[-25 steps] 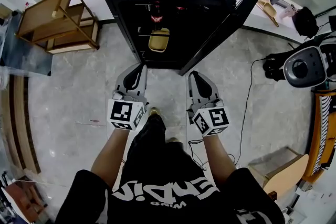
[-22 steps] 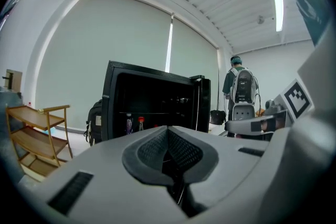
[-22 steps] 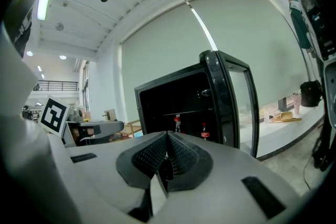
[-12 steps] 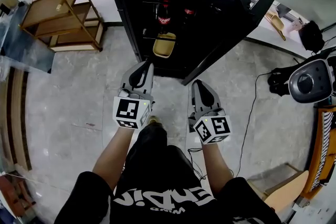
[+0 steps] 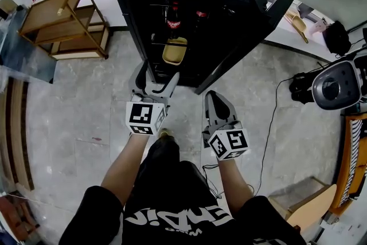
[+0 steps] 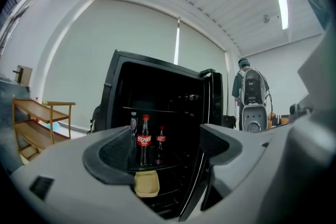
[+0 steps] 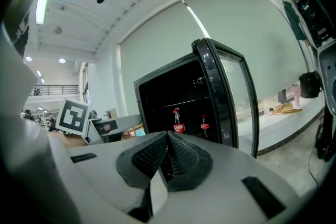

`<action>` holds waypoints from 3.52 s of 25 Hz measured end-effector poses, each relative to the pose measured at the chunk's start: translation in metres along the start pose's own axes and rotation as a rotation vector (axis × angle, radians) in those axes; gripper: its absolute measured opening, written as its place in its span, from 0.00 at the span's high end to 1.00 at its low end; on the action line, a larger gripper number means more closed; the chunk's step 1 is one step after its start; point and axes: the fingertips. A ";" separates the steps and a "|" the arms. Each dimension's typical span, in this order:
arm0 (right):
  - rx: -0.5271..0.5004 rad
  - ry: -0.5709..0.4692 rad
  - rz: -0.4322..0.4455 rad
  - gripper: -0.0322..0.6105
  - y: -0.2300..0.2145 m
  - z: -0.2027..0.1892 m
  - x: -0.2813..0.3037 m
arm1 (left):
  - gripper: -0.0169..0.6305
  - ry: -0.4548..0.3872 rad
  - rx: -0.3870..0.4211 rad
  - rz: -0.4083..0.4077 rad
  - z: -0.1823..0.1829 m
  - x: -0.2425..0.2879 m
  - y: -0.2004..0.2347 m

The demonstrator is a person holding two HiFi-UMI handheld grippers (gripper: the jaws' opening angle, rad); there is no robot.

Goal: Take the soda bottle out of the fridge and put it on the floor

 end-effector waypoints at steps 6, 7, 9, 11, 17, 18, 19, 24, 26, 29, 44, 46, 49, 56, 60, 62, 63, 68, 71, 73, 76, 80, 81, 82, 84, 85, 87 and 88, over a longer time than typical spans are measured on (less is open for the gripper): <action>0.006 0.014 -0.011 0.91 -0.008 -0.008 0.005 | 0.36 0.017 0.008 0.011 -0.020 0.045 0.021; 0.007 0.018 -0.014 0.91 -0.009 -0.010 0.007 | 0.36 0.023 0.011 0.014 -0.025 0.055 0.027; 0.012 0.026 -0.022 0.91 -0.012 -0.014 0.010 | 0.36 0.031 0.012 0.019 -0.038 0.075 0.039; 0.015 0.036 -0.029 0.91 -0.014 -0.019 0.013 | 0.36 0.040 0.015 0.020 -0.051 0.095 0.051; 0.020 0.059 -0.049 0.91 -0.023 -0.025 0.021 | 0.36 0.084 0.032 0.035 -0.080 0.152 0.081; 0.021 0.062 -0.051 0.91 -0.025 -0.026 0.023 | 0.36 0.091 0.033 0.040 -0.085 0.162 0.086; 0.022 0.066 -0.054 0.91 -0.027 -0.027 0.025 | 0.36 0.096 0.034 0.045 -0.089 0.172 0.091; 0.024 0.095 -0.083 0.91 -0.040 -0.038 0.031 | 0.36 0.124 0.015 0.072 -0.108 0.212 0.111; 0.024 0.105 -0.092 0.91 -0.043 -0.042 0.032 | 0.36 0.128 0.014 0.079 -0.113 0.224 0.117; 0.023 0.113 -0.099 0.91 -0.049 -0.044 0.034 | 0.36 0.133 0.030 0.081 -0.115 0.240 0.122; 0.043 0.130 -0.138 0.91 -0.069 -0.053 0.025 | 0.49 0.160 0.068 0.100 -0.114 0.255 0.129; 0.048 0.130 -0.146 0.91 -0.070 -0.055 0.022 | 0.50 0.181 0.088 0.089 -0.116 0.249 0.123; 0.049 0.139 -0.144 0.91 -0.070 -0.057 0.018 | 0.50 0.181 0.066 0.075 -0.114 0.235 0.116; 0.037 0.141 -0.131 0.91 -0.065 -0.056 0.006 | 0.50 0.142 0.065 0.029 -0.097 0.188 0.085; 0.032 0.134 -0.113 0.91 -0.058 -0.054 -0.001 | 0.50 0.133 0.056 0.008 -0.093 0.158 0.064; 0.028 0.133 -0.101 0.91 -0.054 -0.058 -0.005 | 0.50 0.134 0.048 -0.002 -0.097 0.147 0.055; 0.026 0.133 -0.095 0.91 -0.052 -0.061 -0.007 | 0.50 0.136 0.047 -0.006 -0.101 0.142 0.052; 0.018 0.126 -0.075 0.91 -0.053 -0.087 -0.014 | 0.50 0.132 0.060 -0.017 -0.123 0.123 0.041; 0.010 0.118 -0.058 0.91 -0.059 -0.113 -0.013 | 0.50 0.113 0.049 -0.022 -0.142 0.113 0.038; 0.010 0.109 -0.053 0.91 -0.065 -0.134 -0.012 | 0.50 0.106 0.054 -0.023 -0.161 0.107 0.035; 0.008 0.094 -0.051 0.91 -0.078 -0.170 -0.008 | 0.50 0.102 0.049 -0.026 -0.197 0.101 0.032; 0.002 0.072 -0.057 0.91 -0.097 -0.225 0.000 | 0.50 0.103 0.036 -0.038 -0.256 0.093 0.033; -0.004 0.067 -0.057 0.91 -0.101 -0.240 0.003 | 0.50 0.102 0.034 -0.043 -0.272 0.092 0.034; -0.012 0.062 -0.055 0.91 -0.106 -0.255 0.006 | 0.50 0.101 0.032 -0.047 -0.288 0.090 0.035; -0.031 0.053 -0.051 0.91 -0.117 -0.285 0.013 | 0.50 0.109 0.034 -0.056 -0.325 0.086 0.037; -0.039 0.046 -0.051 0.91 -0.122 -0.299 0.018 | 0.50 0.115 0.039 -0.062 -0.343 0.085 0.037; -0.052 0.034 -0.048 0.91 -0.132 -0.328 0.026 | 0.50 0.124 0.052 -0.073 -0.378 0.083 0.038; -0.057 0.030 -0.043 0.91 -0.136 -0.342 0.030 | 0.50 0.128 0.057 -0.078 -0.396 0.082 0.038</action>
Point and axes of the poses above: the fingertips, and each gripper's own axes: x forward along the fingers, y to its left, z out of its top, and after that the axes turned 7 degrees about -z, right-handed
